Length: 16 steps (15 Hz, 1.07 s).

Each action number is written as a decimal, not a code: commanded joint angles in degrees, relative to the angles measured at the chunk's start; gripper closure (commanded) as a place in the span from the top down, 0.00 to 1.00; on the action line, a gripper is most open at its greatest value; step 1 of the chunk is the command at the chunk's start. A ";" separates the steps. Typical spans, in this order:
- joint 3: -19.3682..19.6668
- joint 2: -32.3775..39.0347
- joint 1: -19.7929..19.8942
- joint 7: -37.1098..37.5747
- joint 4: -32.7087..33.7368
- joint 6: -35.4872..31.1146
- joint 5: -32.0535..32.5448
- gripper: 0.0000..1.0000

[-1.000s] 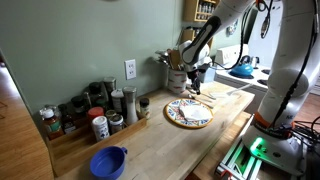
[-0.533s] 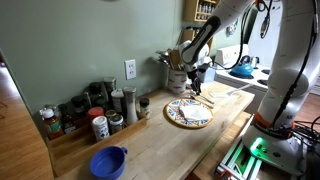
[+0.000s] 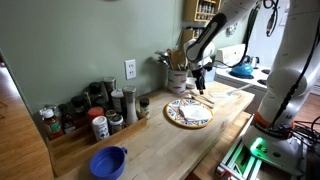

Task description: Pick up the silver fork and place it to the right of the silver spoon on the table

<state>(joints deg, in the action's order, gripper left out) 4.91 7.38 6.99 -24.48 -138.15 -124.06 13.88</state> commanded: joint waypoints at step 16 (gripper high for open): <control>12.88 -29.51 6.32 -30.89 -26.26 -9.57 -15.73 1.00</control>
<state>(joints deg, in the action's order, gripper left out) 15.96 -11.96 12.46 -53.16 -156.54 -129.32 -0.21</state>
